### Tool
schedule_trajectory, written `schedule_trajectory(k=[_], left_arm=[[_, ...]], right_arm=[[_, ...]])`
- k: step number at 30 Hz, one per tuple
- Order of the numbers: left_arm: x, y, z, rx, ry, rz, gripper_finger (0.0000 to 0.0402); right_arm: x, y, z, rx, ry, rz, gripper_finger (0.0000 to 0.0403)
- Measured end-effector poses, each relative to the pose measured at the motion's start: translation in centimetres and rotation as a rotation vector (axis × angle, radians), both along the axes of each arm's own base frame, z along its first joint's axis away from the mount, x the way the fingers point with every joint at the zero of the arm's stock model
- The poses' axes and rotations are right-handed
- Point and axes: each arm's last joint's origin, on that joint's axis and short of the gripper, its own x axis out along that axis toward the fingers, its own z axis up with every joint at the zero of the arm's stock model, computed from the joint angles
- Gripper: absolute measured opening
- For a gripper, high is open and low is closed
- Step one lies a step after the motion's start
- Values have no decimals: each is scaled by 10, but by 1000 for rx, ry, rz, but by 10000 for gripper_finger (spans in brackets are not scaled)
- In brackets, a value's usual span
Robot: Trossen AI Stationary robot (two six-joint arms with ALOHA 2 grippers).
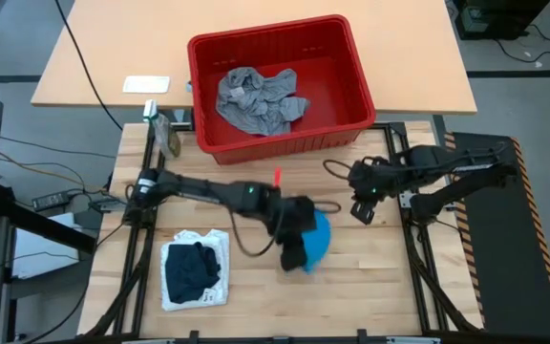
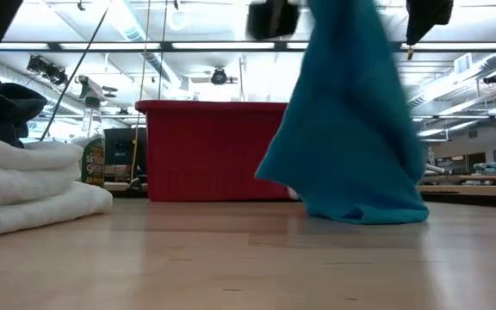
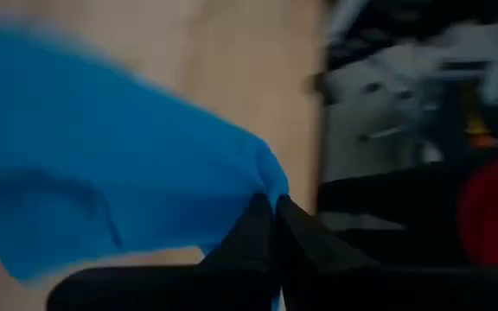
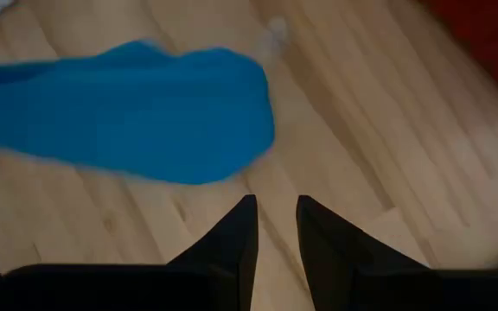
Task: Fold laundry
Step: Remove the light blue shorts from the red laundry bin, then fold the light blue shorts
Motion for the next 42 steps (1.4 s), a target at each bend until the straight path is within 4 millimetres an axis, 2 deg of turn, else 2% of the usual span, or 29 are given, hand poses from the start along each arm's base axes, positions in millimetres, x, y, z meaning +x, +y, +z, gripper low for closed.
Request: schedule_trajectory(k=[2,4,7,10,19,23,28,32,35,38,40,42], left_arm=[[2,-15,8,-39,-76,-18,7],[-1,-21,18,-61,-119,-24,7],[-5,-17,25,-33,-134,24,7],[-9,-6,19,-2,-48,56,7],[-21,48,-50,178,537,128,4],[-17,57,-67,206,608,137,25],[-16,61,-62,210,566,154,92],[-24,69,-35,192,483,193,156],[-20,72,-12,164,317,228,195],[-3,64,3,123,81,230,214],[11,51,-3,98,6,184,216],[24,40,-22,86,10,168,215]], right_arm=[[1,6,-4,2,-4,29,91],[1,12,-10,5,7,49,91],[0,18,-15,12,20,53,91],[-1,23,-21,13,32,48,91],[-3,31,-46,2,83,-10,91],[-3,36,-62,-7,88,-38,91],[-10,41,-85,-20,132,-139,91],[-19,45,-105,-13,161,-231,91],[-23,48,-117,6,164,-252,91],[-26,47,-126,30,169,-251,91],[-28,45,-128,25,175,-263,91],[-31,40,-128,9,163,-288,91]])
